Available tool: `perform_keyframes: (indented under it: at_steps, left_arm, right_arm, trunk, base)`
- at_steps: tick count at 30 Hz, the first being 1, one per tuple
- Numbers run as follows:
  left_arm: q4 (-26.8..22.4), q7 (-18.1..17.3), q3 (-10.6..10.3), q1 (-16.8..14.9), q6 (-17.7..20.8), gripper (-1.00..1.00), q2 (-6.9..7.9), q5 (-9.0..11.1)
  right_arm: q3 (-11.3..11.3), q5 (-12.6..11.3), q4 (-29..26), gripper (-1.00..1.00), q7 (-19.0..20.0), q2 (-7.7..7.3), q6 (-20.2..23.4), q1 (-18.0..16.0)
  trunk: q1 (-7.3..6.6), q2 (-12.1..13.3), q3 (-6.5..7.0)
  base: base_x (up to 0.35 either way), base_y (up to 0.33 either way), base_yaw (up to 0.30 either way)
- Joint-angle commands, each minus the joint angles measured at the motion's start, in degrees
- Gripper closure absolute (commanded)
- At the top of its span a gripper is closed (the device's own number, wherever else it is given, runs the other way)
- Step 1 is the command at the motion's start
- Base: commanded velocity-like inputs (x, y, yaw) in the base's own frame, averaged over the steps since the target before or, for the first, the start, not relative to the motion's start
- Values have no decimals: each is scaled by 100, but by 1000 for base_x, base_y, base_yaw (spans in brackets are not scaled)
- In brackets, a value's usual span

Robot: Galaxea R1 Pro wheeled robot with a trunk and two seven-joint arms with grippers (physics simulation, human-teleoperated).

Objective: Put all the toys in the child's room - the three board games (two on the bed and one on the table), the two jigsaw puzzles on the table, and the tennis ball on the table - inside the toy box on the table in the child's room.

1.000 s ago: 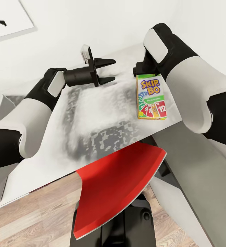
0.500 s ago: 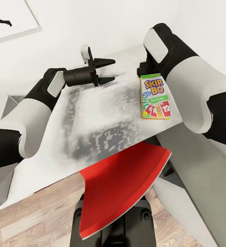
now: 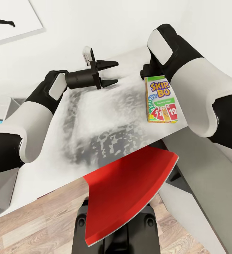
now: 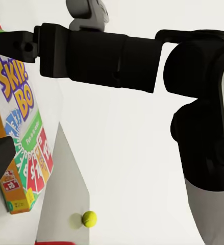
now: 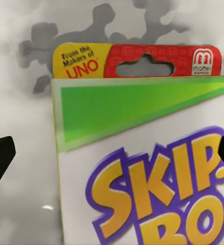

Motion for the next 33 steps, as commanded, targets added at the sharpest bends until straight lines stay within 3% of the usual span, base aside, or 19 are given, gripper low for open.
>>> perform_keyframes:
  at_steps: [1,33]
  left_arm:
    - [4,-21,-12,-5,26,-100,2,6]
    - [3,-20,-12,10,26,-100,1,8]
  right_arm:
    - [25,-56,0,-100,-46,0,13,-4]
    - [48,-93,55,-100,-56,0,13,6]
  trunk:
    - [3,-9,-6]
    - [3,-9,-6]
  base:
    - [0,2,0]
    - [0,21,0]
